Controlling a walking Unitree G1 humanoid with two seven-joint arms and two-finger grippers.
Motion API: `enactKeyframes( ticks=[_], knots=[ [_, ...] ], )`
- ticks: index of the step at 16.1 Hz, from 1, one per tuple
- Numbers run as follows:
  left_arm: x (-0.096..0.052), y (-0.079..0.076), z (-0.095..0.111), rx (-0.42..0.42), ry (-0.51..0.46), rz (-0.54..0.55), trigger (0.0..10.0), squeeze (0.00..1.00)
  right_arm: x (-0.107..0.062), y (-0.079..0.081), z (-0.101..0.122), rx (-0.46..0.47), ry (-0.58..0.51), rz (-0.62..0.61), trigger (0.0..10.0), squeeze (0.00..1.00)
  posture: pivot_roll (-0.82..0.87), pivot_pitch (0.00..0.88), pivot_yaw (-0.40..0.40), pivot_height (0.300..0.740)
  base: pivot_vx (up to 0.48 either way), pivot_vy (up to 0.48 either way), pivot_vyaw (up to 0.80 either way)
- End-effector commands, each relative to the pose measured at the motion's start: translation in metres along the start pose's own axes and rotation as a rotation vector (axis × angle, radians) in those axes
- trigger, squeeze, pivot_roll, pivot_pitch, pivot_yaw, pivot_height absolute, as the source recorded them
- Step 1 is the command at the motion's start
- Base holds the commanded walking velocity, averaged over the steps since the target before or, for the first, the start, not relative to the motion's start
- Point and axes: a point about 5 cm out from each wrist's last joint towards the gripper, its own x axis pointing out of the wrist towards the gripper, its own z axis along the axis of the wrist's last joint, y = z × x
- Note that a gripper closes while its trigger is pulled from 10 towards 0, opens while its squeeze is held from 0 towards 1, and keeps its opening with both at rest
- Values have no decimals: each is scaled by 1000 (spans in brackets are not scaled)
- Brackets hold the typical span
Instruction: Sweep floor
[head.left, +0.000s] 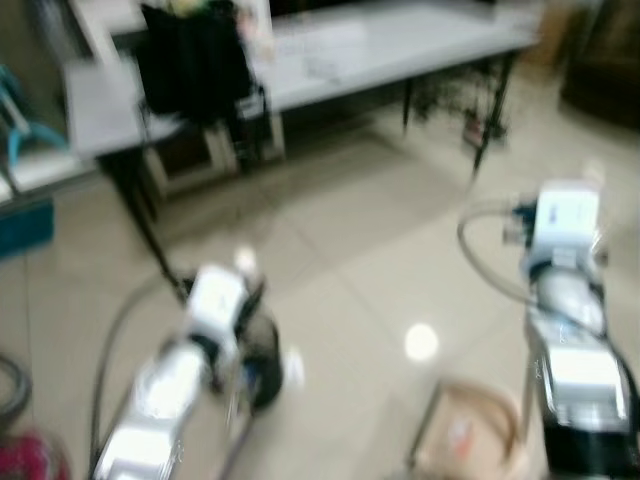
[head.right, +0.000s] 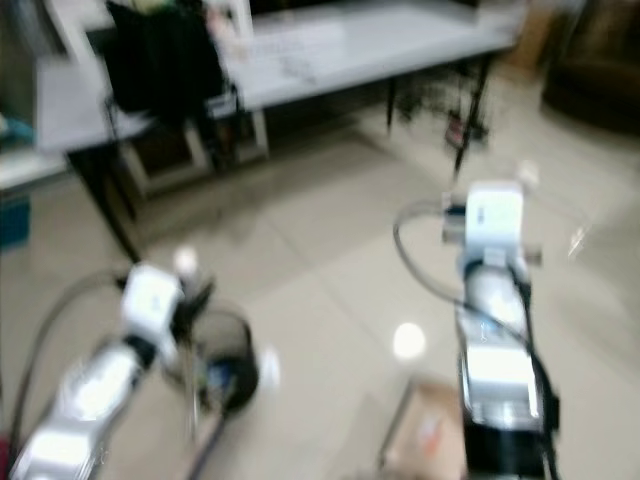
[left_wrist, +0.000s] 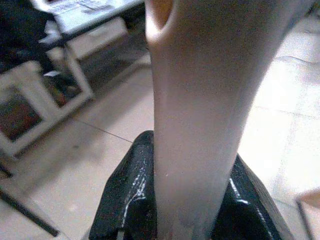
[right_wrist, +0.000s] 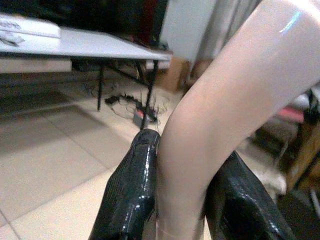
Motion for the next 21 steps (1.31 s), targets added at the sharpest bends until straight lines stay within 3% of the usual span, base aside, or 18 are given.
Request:
enactKeyframes(
  ticks=[1, 7, 12, 18, 21],
  knots=[
    [1, 8, 7, 34, -25, 19, 10000, 0, 1, 1, 14, 17, -53, 1, 10000, 0, -89, 0, 65, 740, 0, 0, -800],
    [5, 7, 10, 41, -44, 38, 10000, 0, -1, 0, 17, 28, -57, 0, 10000, 0, -92, 0, 65, 740, 0, 0, -800],
    [9, 16, 14, 35, -70, 110, 10000, 0, -1, 3, 25, 80, -64, 7, 10000, 0, -81, 0, 49, 740, 0, 0, -800],
    [4, 24, 15, -10, -92, 207, 10000, 0, 2, 8, 31, 89, -73, 34, 10000, 0, -59, 0, -3, 740, 0, 0, -800],
    [-2, 29, 19, -10, -104, 248, 10000, 0, 4, 13, 23, 128, -27, 53, 10000, 0, -36, 0, -30, 740, 0, 0, -800]
  ],
)
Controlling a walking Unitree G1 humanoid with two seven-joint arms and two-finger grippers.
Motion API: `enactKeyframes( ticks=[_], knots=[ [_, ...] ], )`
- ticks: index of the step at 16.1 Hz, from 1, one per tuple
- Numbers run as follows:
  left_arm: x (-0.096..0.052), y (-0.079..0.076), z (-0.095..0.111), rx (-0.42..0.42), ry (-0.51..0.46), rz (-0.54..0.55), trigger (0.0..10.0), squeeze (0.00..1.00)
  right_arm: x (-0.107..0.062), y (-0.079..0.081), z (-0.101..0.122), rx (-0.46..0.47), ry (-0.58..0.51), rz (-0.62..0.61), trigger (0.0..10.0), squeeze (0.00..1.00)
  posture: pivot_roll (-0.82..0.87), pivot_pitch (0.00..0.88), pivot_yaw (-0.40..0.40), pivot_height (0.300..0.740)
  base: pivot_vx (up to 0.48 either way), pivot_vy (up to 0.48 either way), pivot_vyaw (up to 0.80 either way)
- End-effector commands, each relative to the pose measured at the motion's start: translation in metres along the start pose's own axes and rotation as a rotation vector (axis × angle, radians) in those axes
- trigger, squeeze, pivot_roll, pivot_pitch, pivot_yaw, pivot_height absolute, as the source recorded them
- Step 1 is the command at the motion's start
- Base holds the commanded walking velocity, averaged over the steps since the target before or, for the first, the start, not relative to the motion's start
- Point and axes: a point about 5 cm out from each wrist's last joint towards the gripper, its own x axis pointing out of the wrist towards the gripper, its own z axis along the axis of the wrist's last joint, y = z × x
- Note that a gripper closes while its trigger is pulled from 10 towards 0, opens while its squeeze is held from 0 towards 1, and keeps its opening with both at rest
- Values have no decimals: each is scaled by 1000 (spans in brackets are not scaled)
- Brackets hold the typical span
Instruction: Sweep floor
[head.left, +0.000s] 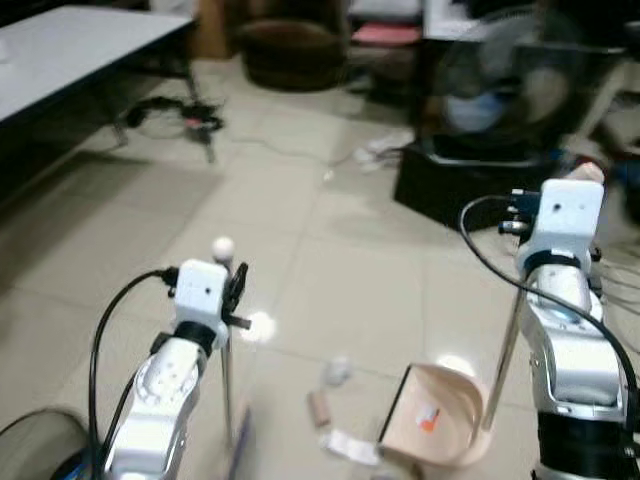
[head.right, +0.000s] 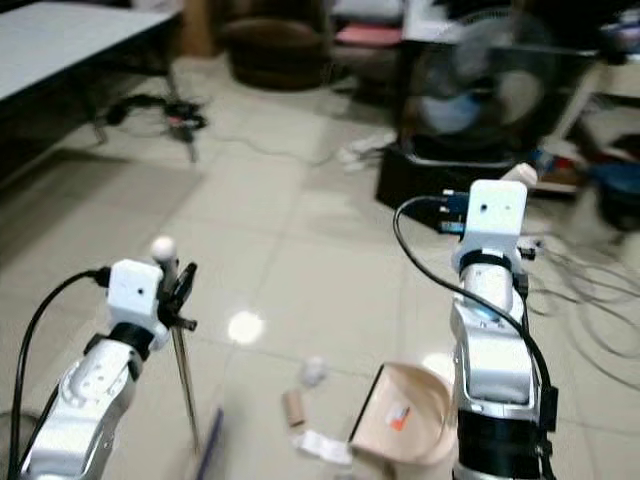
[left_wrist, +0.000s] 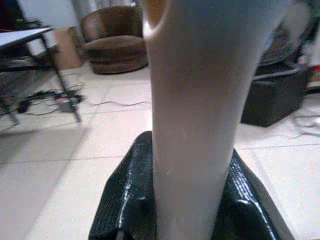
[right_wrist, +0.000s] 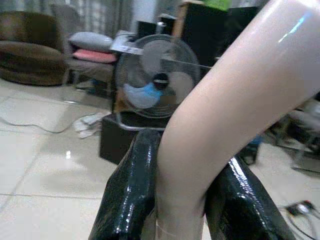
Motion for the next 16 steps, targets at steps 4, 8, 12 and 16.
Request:
enactKeyframes(
  ticks=[4, 8, 12, 16],
  knots=[
    [1, 14, 18, 27, -65, 41, 10000, 0, -1, 6, 3, 38, -4, 3, 10000, 0, -47, 0, 2, 740, 0, 0, -800],
    [11, 16, 30, 44, -112, 59, 10000, 0, -7, 3, -14, 61, 52, -31, 10000, 0, -52, 0, 38, 740, 0, 0, -800],
    [11, 15, 30, 41, -110, 44, 10000, 0, -8, 5, -15, 57, 55, -21, 10000, 0, -57, 0, 44, 740, 0, 0, -800],
    [7, 15, 27, 31, -106, 67, 10000, 0, -4, 21, -13, -41, 3, 101, 10000, 0, -49, 0, 30, 740, 132, 0, -200]
  ],
)
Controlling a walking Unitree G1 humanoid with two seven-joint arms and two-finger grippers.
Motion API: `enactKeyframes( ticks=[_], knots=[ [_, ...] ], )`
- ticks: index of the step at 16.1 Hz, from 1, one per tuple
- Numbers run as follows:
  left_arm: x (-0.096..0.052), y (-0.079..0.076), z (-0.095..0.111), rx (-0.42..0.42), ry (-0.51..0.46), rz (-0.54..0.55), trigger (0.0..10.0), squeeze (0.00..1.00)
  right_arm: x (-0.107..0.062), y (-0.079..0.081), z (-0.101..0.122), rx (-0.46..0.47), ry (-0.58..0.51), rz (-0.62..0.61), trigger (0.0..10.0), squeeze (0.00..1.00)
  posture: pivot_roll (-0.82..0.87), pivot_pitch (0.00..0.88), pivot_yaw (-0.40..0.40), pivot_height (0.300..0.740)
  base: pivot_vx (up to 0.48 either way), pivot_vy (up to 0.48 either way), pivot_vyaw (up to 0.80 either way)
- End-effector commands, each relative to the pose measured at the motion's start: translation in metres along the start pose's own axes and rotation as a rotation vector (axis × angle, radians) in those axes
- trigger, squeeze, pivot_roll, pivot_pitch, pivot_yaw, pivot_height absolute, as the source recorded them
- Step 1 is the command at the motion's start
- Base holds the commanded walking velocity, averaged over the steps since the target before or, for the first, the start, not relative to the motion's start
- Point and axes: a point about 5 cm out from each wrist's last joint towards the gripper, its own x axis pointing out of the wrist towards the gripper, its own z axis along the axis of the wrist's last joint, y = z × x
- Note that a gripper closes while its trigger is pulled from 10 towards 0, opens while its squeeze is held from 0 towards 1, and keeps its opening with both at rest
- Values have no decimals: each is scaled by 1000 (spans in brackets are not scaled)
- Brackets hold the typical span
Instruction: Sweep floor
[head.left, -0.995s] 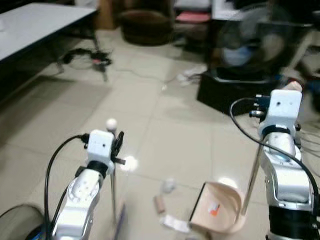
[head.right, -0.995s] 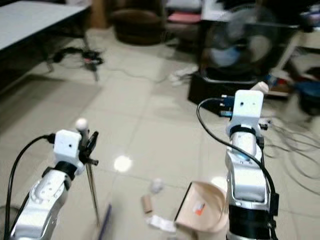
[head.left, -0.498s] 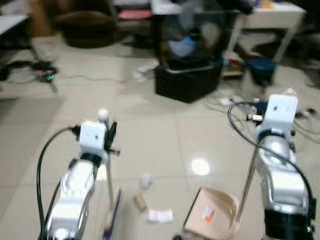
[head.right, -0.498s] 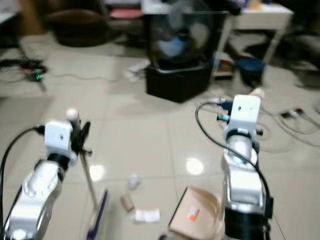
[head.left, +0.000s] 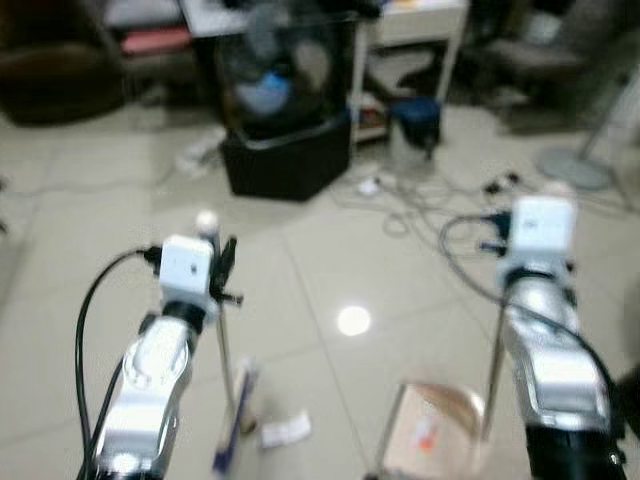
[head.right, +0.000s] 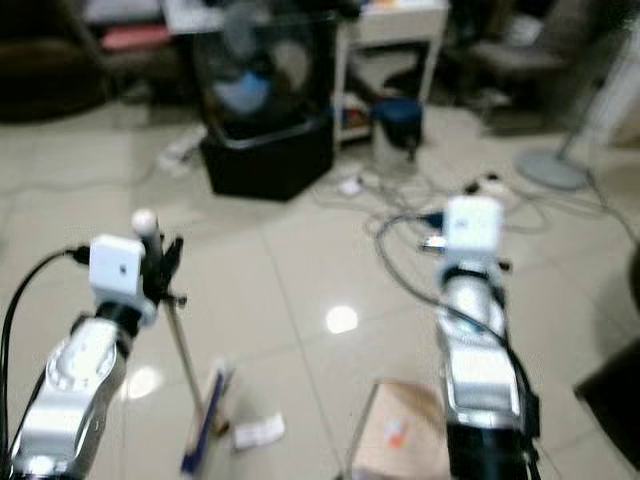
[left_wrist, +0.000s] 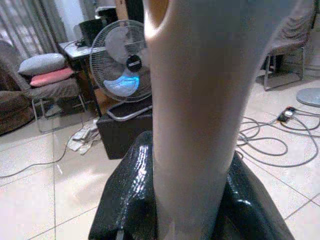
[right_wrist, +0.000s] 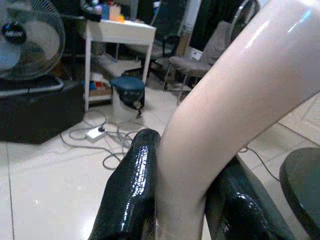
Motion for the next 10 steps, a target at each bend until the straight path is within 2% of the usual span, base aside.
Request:
enactKeyframes(
  ticks=[1, 3, 5, 6, 7, 10],
  knots=[
    [-1, 5, 6, 22, -24, 23, 10000, 0, 3, 4, 10, 8, -49, 24, 10000, 0, -48, 0, 29, 740, 311, 0, 0],
    [-3, 4, 5, 20, -17, 25, 10000, 0, 5, 12, 12, -33, -69, 92, 10000, 0, -46, 0, 27, 740, 321, 0, 0],
    [-4, 3, 3, 20, -8, 23, 10000, 0, 4, 16, 10, -44, -71, 110, 10000, 0, -46, 0, 27, 740, 313, 0, 800],
    [-4, 3, 2, 20, 7, 31, 10000, 0, 3, 20, 11, -56, -97, 130, 10000, 0, -43, 0, 32, 740, 0, 0, 669],
    [-4, 4, 1, 20, 9, 39, 10000, 0, 3, 21, 10, -32, -90, 135, 10000, 0, -43, 0, 32, 740, 0, 0, 0],
    [-5, 5, -1, 39, 21, 61, 10000, 0, 2, 27, 7, -49, -97, 179, 10000, 0, -41, 0, 35, 740, 0, 0, 0]
  ],
)
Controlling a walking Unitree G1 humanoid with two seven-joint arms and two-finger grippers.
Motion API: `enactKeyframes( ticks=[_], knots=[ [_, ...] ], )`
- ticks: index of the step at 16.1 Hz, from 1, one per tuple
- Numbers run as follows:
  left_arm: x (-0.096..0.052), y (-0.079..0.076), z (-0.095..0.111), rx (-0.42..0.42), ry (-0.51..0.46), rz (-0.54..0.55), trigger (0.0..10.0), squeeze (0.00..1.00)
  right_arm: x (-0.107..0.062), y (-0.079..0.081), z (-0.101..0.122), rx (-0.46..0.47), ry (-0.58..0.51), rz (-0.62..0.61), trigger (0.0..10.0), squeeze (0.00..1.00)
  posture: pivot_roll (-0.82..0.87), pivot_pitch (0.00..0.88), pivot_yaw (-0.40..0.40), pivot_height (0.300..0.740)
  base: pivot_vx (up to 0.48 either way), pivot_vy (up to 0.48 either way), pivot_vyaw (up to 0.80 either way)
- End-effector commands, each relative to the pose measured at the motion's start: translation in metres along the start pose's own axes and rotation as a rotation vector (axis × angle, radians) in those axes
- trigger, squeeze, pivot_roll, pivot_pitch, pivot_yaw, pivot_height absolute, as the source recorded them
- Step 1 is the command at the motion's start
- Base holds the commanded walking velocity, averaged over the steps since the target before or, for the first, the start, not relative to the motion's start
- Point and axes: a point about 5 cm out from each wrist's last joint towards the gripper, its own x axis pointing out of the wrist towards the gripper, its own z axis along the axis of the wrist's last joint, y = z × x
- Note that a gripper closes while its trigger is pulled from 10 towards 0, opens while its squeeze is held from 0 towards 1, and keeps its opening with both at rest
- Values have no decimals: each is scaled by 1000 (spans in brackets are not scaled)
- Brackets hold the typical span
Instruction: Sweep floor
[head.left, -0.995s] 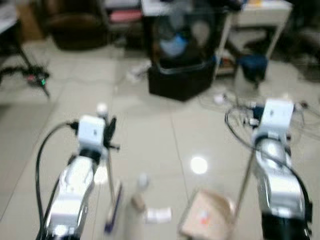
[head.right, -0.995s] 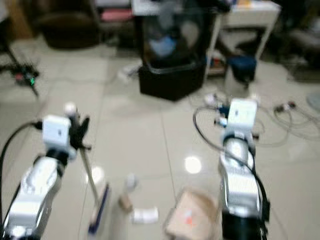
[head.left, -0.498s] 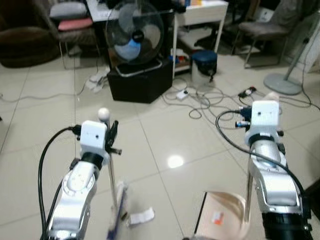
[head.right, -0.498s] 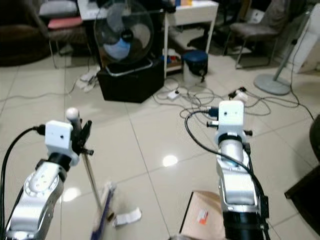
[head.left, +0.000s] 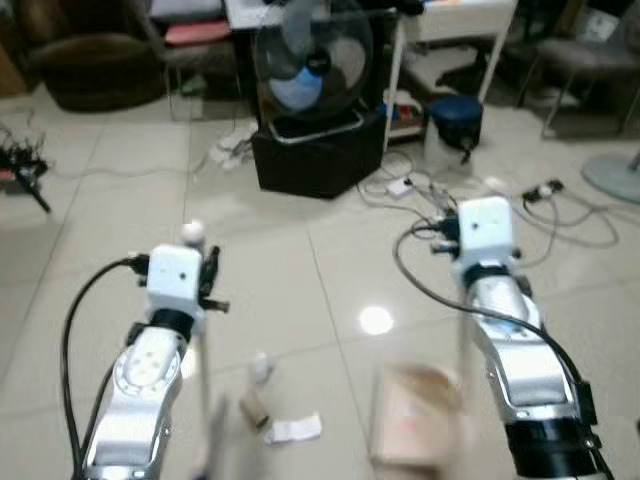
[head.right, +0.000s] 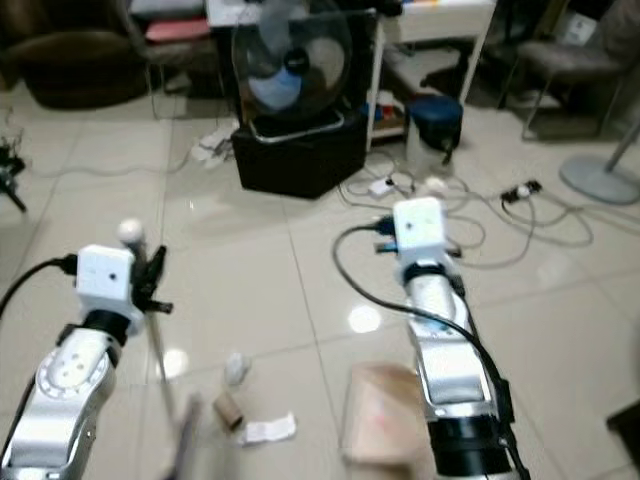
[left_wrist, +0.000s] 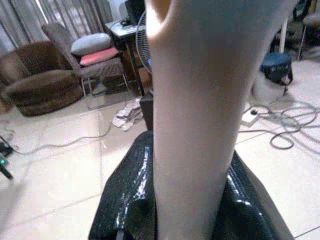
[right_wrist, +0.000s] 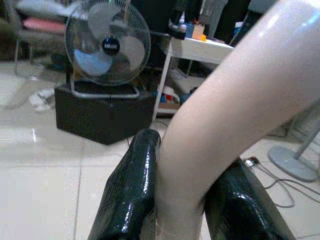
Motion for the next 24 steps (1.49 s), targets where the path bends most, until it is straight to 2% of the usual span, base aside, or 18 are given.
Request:
enactKeyframes(
  ticks=[1, 3, 7, 10, 11, 14, 17, 24],
  knots=[
    [0, -4, 6, -3, -29, -7, 10000, 0, -1, -7, 0, -36, -19, -16, 10000, 0, -40, 0, 35, 740, 0, 0, 0],
    [-1, -4, 6, 2, -30, 0, 10000, 0, 0, 0, 0, -85, -32, 40, 10000, 0, -37, 0, 32, 740, 0, 0, 334],
    [1, -6, 12, 20, -72, -13, 10000, 0, 0, 5, -2, -70, -43, 47, 10000, 0, -39, 0, 41, 740, 0, 0, 800],
    [5, -9, 14, 15, -77, -33, 10000, 0, -2, 4, -3, -58, -55, 48, 10000, 0, -42, 0, 46, 740, 309, 0, 800],
    [4, -10, 14, 17, -73, -44, 10000, 0, -3, 3, -6, -27, -38, 27, 10000, 0, -45, 0, 50, 740, 319, 0, 0],
    [7, -15, 12, 23, -65, -76, 10000, 0, -5, 0, -12, -35, -27, 9, 10000, 0, -52, 0, 62, 740, 322, 0, 0],
    [11, -20, 10, 30, -55, -113, 10000, 0, -8, -3, -16, -48, -18, -12, 10000, 0, -63, 0, 73, 740, 0, 0, 0],
    [24, -21, 10, 11, -55, -109, 10000, 0, -9, -13, -22, -47, -24, -77, 10000, 0, -65, 0, 88, 740, 0, 0, 0]
  ],
)
